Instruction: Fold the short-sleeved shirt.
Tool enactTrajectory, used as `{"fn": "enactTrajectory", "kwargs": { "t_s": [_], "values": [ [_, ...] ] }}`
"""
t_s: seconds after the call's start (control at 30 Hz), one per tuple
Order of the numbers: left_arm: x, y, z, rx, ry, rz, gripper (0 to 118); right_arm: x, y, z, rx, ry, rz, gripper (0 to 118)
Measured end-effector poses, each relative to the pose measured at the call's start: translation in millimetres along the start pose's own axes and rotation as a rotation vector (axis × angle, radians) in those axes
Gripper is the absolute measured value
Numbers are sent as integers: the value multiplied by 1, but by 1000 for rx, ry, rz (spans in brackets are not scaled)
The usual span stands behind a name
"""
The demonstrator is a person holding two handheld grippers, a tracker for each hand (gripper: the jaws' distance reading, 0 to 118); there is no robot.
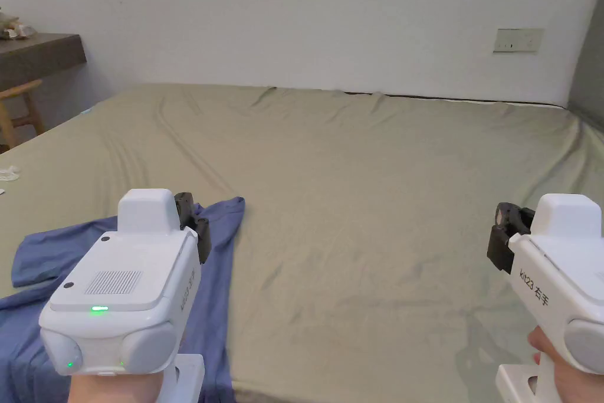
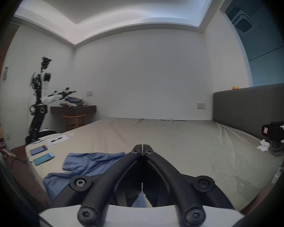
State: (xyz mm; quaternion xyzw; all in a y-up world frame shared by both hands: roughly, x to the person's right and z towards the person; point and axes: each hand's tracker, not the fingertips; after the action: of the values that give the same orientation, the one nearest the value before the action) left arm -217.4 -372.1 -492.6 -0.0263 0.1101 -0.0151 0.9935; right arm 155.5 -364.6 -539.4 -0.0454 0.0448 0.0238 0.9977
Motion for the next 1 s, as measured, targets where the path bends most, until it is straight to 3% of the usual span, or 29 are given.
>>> {"fn": "enactTrajectory", "kwargs": {
  "t_s": [0.2, 0.47, 0.7, 0.9, 1.0],
  "values": [
    [-59, -8, 22, -34, 193, -9, 0, -70, 6, -29, -24, 211, -43, 0],
    [-127, -15, 47, -83, 374, 23, 0, -148, 3, -23, 39, 476, 76, 0],
    [-125, -12, 23, -123, 404, 30, 0, -146, -2, -21, 69, 492, 137, 0],
    [-98, 4, -43, -229, 256, 102, 0, -110, -12, -33, -3, 439, 106, 0],
    [-79, 0, -111, -334, 101, 123, 0, -90, -15, -43, -30, 402, 83, 0]
  ]
}}
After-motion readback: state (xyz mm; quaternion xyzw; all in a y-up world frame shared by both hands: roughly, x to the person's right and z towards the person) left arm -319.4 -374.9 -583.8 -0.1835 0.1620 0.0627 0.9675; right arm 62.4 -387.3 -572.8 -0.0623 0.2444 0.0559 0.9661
